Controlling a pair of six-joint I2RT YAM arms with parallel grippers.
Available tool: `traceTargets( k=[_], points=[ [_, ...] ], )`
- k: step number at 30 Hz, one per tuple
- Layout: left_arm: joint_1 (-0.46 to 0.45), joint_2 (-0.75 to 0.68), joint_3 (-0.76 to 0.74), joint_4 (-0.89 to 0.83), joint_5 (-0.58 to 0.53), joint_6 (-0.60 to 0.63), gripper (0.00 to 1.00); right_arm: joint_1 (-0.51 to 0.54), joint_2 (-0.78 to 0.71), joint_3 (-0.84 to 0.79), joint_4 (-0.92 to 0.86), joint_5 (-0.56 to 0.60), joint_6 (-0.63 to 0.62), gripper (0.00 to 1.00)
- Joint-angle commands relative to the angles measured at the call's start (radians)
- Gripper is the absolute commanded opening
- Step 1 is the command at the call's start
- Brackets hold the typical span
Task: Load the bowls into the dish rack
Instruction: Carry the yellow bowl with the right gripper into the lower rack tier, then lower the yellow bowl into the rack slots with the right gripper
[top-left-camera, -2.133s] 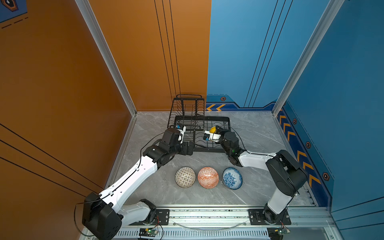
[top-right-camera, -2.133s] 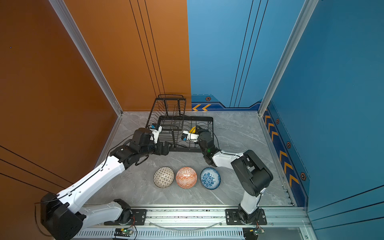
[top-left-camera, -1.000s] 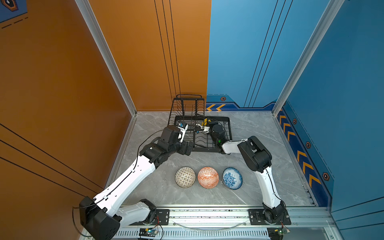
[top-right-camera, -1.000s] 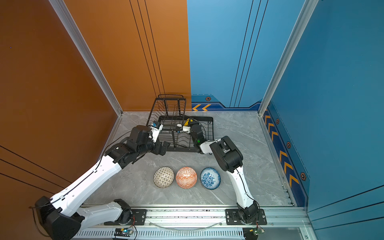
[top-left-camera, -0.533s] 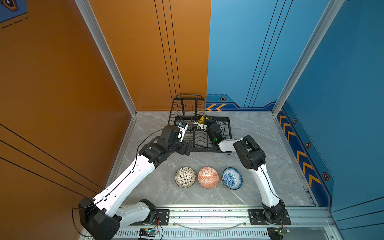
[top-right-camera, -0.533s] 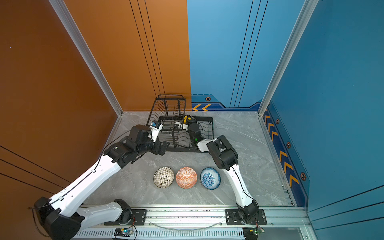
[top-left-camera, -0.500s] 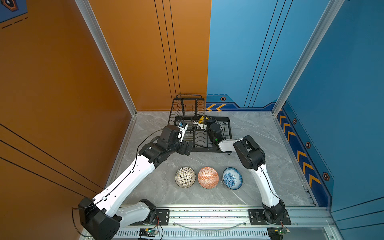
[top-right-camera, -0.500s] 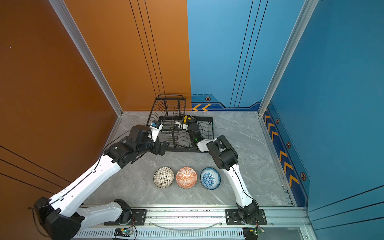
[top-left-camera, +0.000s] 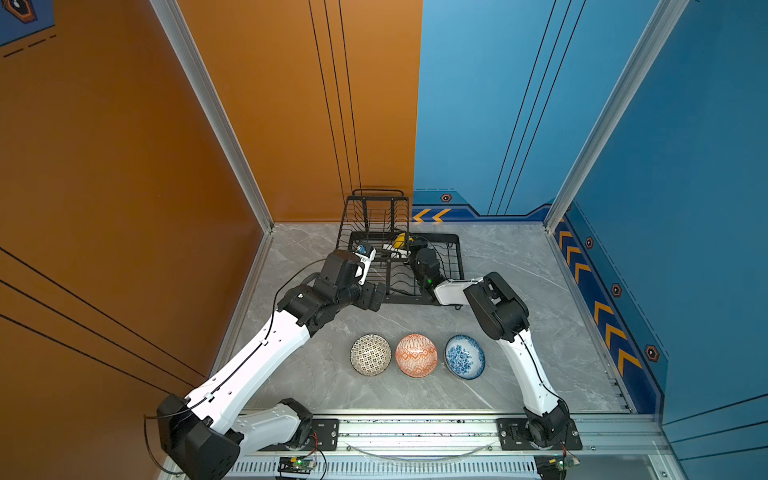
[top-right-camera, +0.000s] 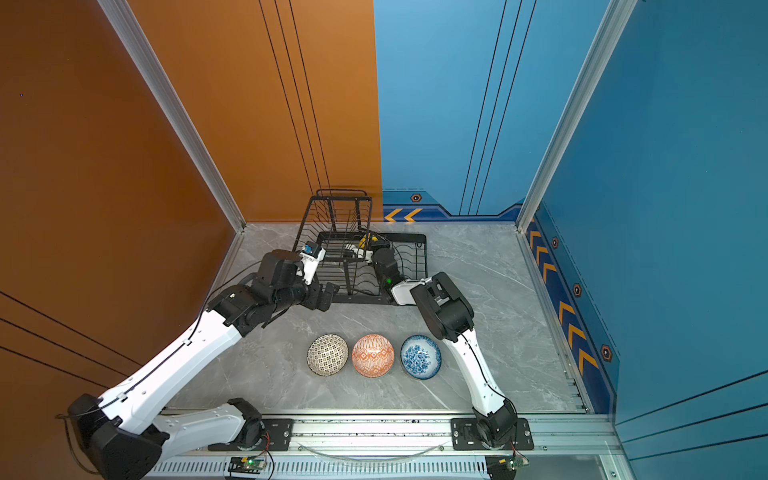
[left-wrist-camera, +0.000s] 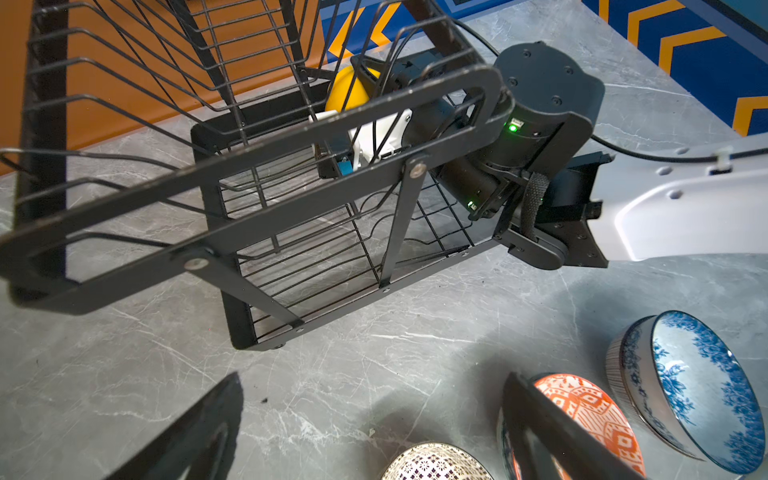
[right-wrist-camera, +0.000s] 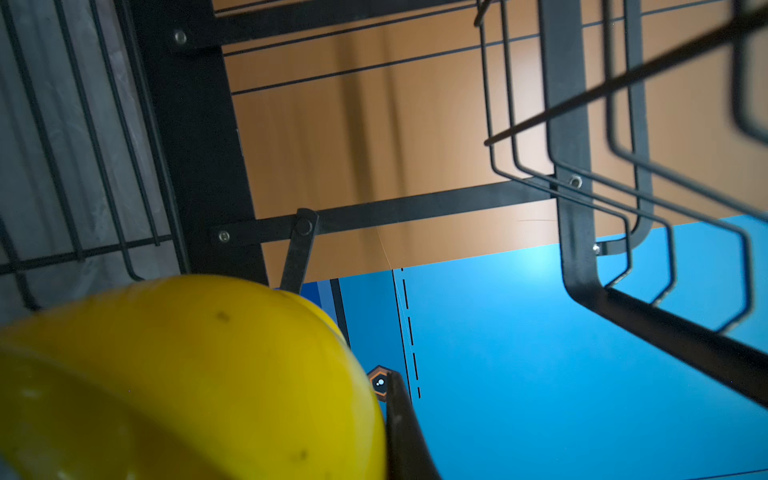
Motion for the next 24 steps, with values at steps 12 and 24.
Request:
traceTargets(
  k=[12,24],
  points=[
    [0.002,-0.005,0.014,-0.019,0.012,0.006,0.98,0.006,0.035,0.052,-0.044,0.071,0.029,0.00],
    [0.002,-0.007,0.009,-0.020,0.020,-0.001,0.98,0.010,0.069,0.099,-0.076,0.109,0.024,0.00]
  ],
)
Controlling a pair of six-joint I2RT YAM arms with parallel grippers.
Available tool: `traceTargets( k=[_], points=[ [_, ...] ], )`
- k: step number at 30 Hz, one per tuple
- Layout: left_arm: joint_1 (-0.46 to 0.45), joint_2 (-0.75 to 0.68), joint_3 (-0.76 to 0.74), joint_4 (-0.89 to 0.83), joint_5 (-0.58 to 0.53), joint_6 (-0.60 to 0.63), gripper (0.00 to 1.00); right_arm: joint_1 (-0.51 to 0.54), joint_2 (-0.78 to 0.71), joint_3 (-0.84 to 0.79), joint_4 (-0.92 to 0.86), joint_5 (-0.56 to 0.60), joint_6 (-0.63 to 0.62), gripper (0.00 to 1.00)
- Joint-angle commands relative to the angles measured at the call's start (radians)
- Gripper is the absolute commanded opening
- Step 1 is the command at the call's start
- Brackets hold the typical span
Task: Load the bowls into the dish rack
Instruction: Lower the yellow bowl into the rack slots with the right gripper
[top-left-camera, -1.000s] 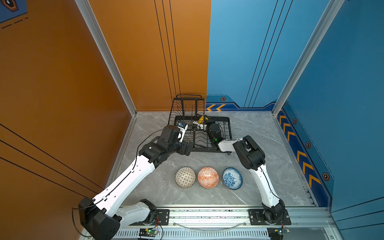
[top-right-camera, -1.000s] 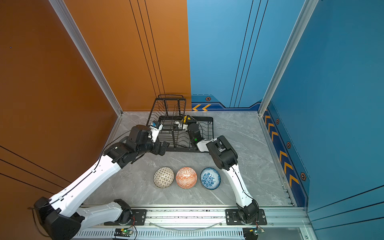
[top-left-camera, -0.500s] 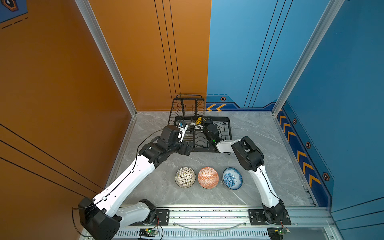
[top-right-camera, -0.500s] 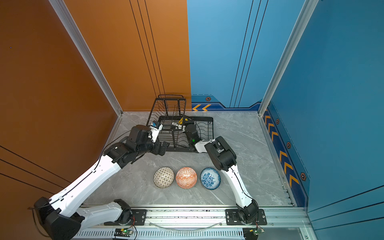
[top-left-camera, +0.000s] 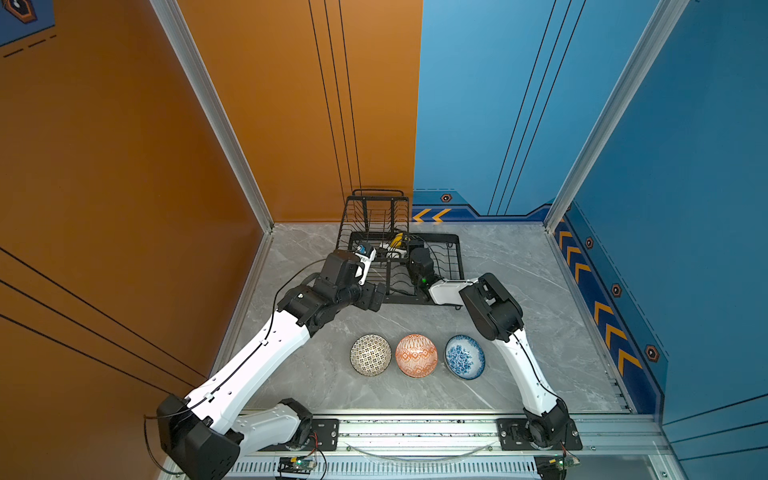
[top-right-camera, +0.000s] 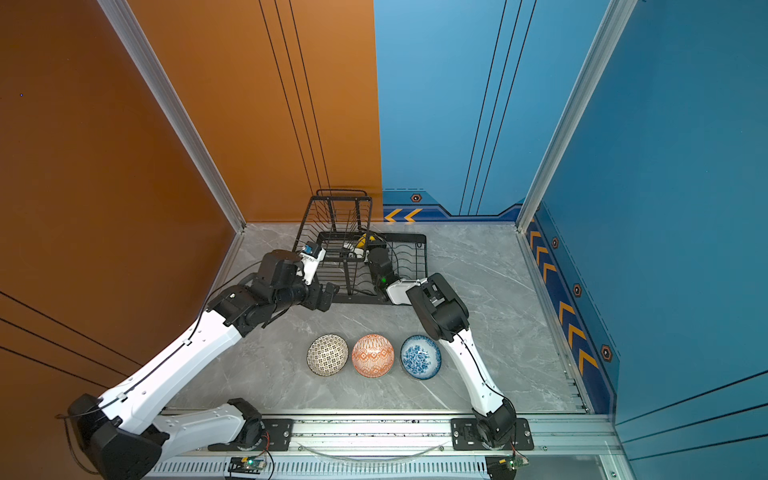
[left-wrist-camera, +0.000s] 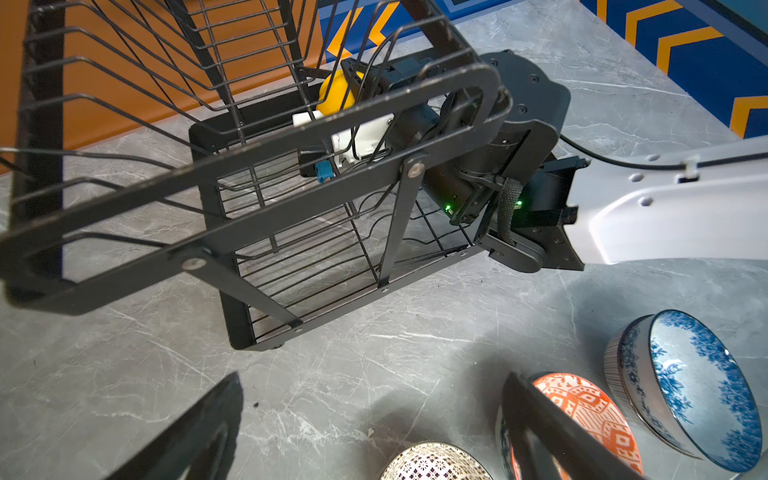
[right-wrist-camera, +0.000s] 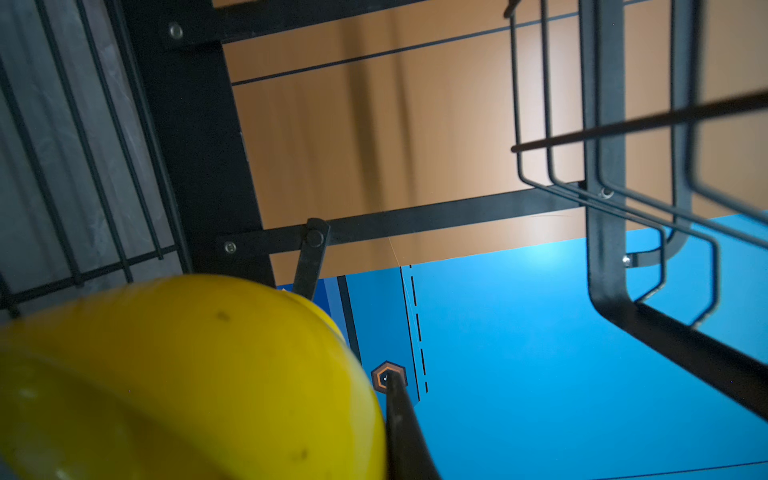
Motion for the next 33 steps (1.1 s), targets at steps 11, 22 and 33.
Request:
traceTargets(
  k=[11,22,33],
  points=[
    [0.002,-0.007,0.008,-0.025,0.016,0.005,0.98,-0.003,-0.012,0.014,-0.197,0.034,0.098,0.00],
    [0.004,-0.007,0.011,-0.028,0.018,0.011,0.98,-0.007,-0.036,0.022,-0.309,0.061,0.147,0.04],
    [0.002,0.000,0.017,-0.028,0.024,0.012,0.98,-0.010,-0.051,0.063,-0.405,0.110,0.179,0.13]
  ],
)
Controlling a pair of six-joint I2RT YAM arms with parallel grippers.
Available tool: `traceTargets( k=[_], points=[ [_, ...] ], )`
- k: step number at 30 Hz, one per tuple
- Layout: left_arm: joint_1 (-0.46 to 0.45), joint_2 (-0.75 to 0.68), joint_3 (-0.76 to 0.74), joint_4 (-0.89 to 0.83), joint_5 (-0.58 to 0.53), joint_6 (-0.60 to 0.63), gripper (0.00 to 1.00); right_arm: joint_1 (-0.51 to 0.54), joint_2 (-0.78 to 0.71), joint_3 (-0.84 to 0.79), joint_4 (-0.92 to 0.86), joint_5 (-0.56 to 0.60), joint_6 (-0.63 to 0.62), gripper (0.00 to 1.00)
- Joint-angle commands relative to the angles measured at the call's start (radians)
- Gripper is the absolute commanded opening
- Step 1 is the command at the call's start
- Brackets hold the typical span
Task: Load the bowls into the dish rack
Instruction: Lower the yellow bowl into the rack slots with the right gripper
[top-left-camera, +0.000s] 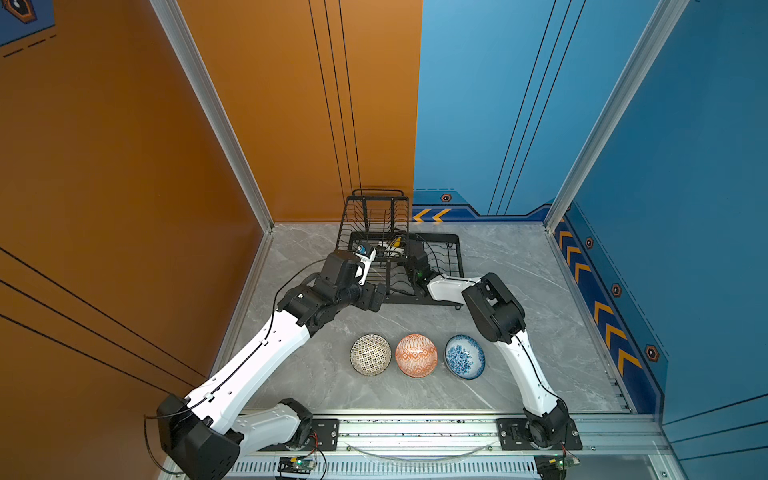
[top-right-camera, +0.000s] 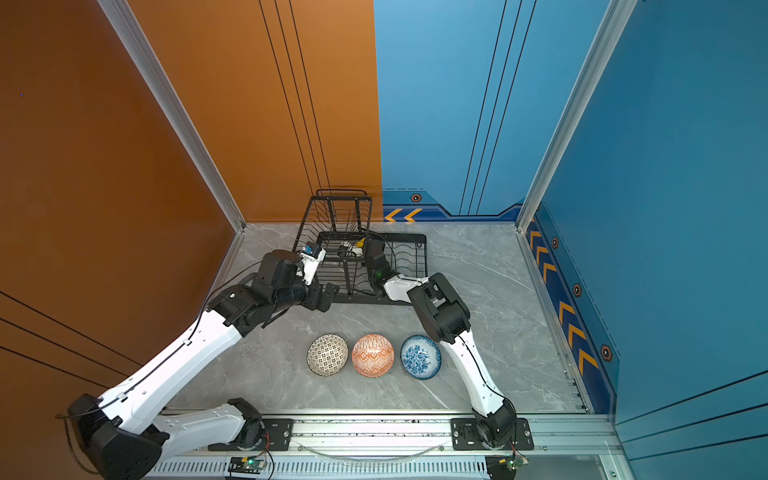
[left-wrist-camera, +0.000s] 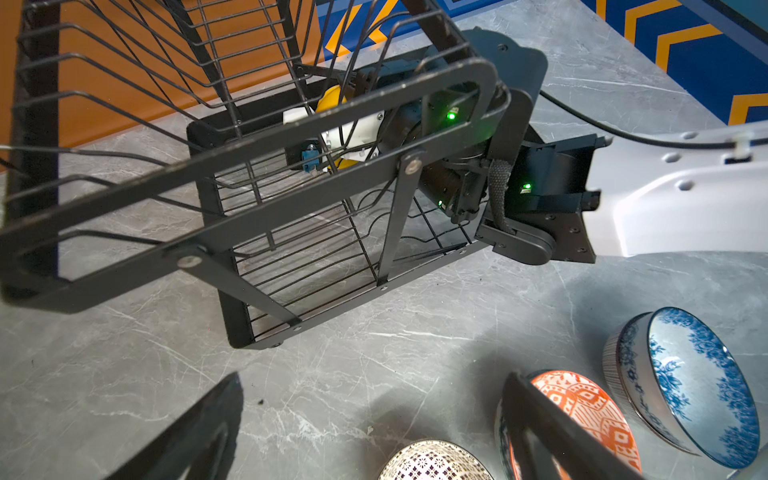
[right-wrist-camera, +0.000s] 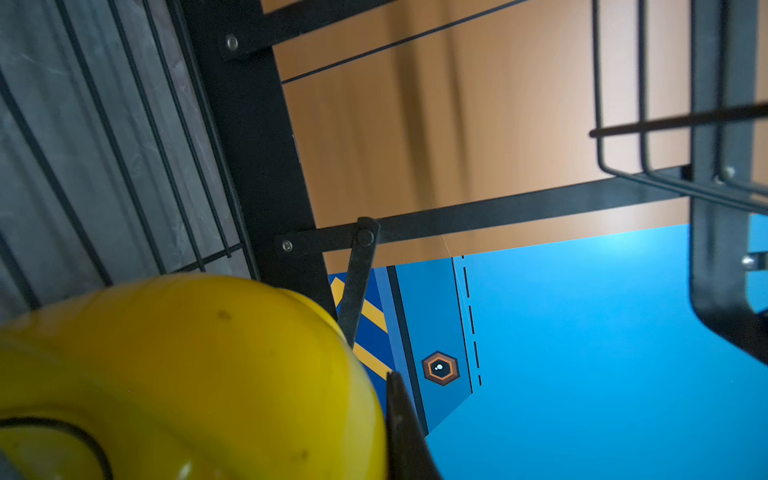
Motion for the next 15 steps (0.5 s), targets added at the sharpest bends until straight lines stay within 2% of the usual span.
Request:
traceTargets(
  k=[1,6,12,15],
  points=[
    [0.002,0.000,0.016,-0.024,0.021,0.011,0.98,-0.024,-0.018,0.010,-0.128,0.077,0.018,0.15],
    [0.002,-0.002,0.018,-0.025,0.024,0.010,0.98,-0.023,-0.025,0.013,-0.138,0.079,0.031,0.28],
    [0.000,0.001,0.020,-0.024,0.026,0.008,0.98,-0.021,-0.044,0.009,-0.154,0.083,0.046,0.35],
    [0.000,0.003,0.022,-0.024,0.027,0.008,0.98,-0.022,-0.057,-0.004,-0.153,0.081,0.046,0.45]
  ],
)
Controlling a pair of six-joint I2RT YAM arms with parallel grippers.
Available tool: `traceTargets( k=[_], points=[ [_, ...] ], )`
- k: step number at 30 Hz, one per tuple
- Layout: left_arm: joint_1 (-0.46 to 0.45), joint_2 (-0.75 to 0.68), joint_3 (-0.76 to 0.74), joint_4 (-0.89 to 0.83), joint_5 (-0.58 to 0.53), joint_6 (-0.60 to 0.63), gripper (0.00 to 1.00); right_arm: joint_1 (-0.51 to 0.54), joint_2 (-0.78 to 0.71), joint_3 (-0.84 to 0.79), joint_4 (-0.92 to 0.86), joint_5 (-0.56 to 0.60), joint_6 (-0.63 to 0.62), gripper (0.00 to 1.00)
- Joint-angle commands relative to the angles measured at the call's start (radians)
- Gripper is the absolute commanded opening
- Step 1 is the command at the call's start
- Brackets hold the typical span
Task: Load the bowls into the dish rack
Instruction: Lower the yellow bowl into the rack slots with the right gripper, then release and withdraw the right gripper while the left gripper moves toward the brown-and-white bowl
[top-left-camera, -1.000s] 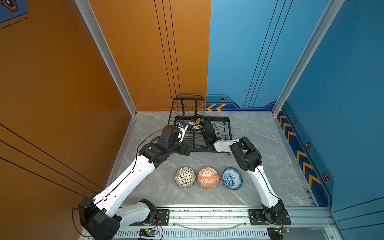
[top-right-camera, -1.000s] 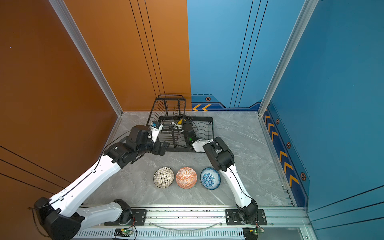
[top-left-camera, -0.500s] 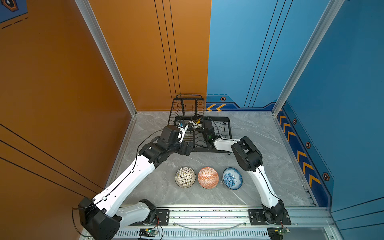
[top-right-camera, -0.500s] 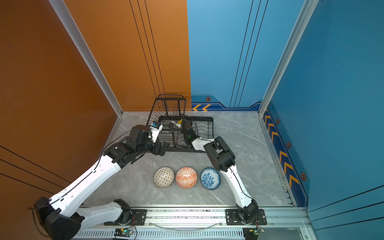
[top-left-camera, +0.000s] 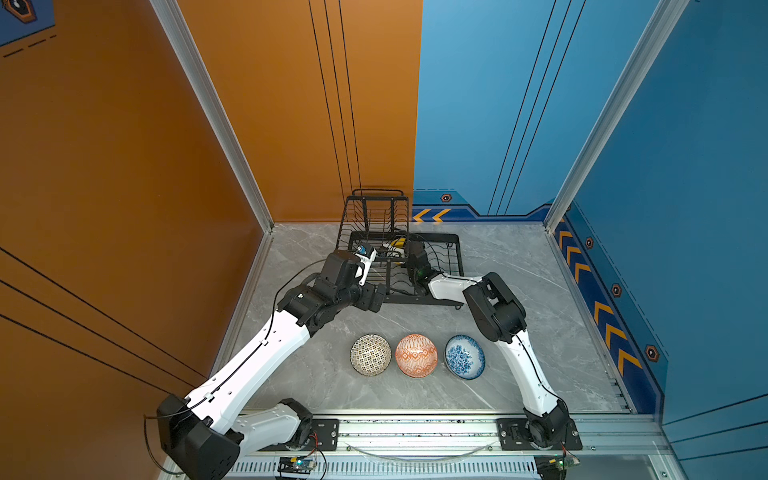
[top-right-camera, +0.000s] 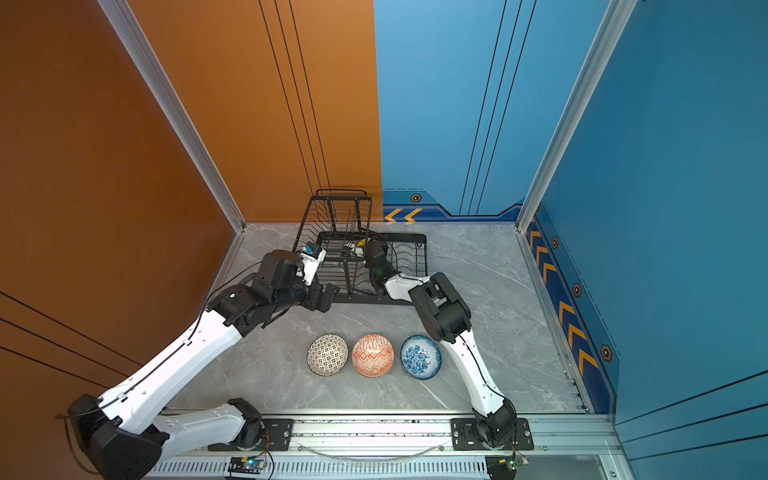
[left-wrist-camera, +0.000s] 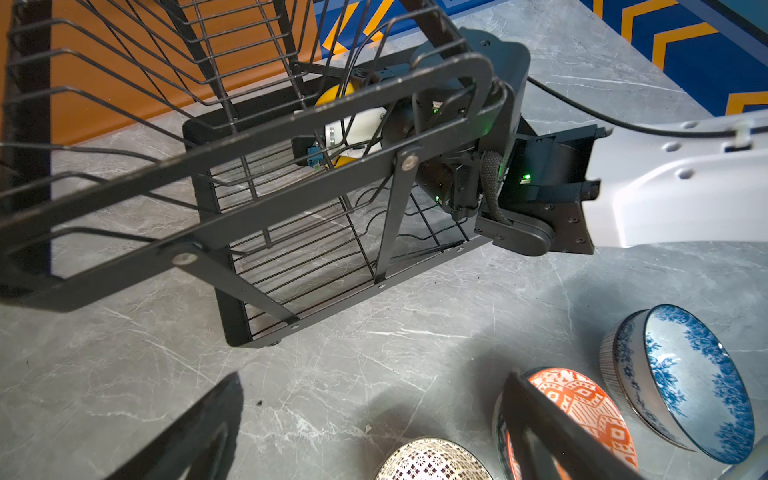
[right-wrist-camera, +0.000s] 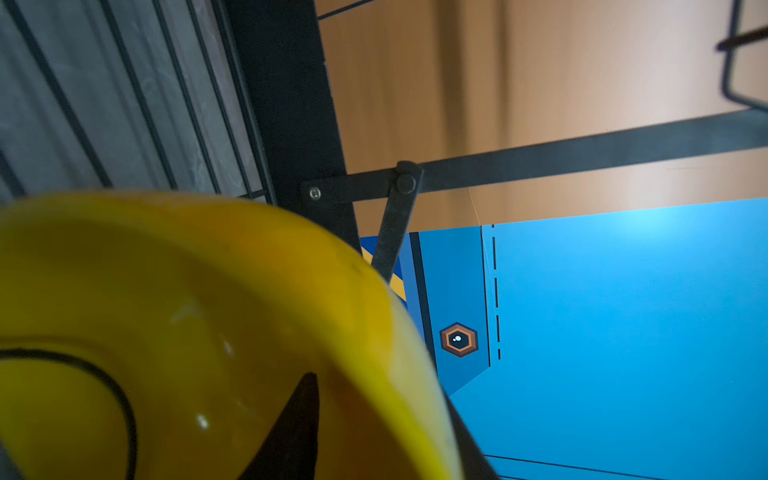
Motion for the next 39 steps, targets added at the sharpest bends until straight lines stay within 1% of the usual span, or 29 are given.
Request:
traceTargets(
  k=[1,2,3,4,6,20,37,39],
  points=[
    [-0.001,0.003,0.022,-0.022,0.019,0.010,0.98,-0.013,-0.061,-0.015,-0.049,0.028,0.020,0.53],
    [-0.001,0.003,0.023,-0.022,0.019,0.010,0.98,-0.012,-0.068,-0.021,-0.055,0.024,0.021,0.65],
    [-0.002,0.003,0.023,-0.021,0.019,0.010,0.98,-0.012,-0.075,-0.028,-0.067,0.019,0.025,0.83],
    [-0.001,0.003,0.023,-0.021,0.017,0.011,0.98,-0.013,-0.087,-0.037,-0.076,0.015,0.035,1.00],
    [0.000,0.003,0.021,-0.022,0.016,0.011,0.98,-0.015,-0.102,-0.050,-0.093,0.009,0.050,1.00],
    [0.001,-0.002,0.063,-0.073,-0.019,0.045,0.98,-0.018,-0.205,-0.202,-0.046,-0.004,0.038,1.00],
    [-0.003,0.037,0.120,-0.108,-0.007,0.058,0.98,-0.043,-0.343,-0.408,0.020,0.013,0.044,1.00],
    [-0.002,0.042,0.128,-0.111,-0.004,0.059,0.98,-0.048,-0.398,-0.437,0.020,0.014,0.051,1.00]
  ],
)
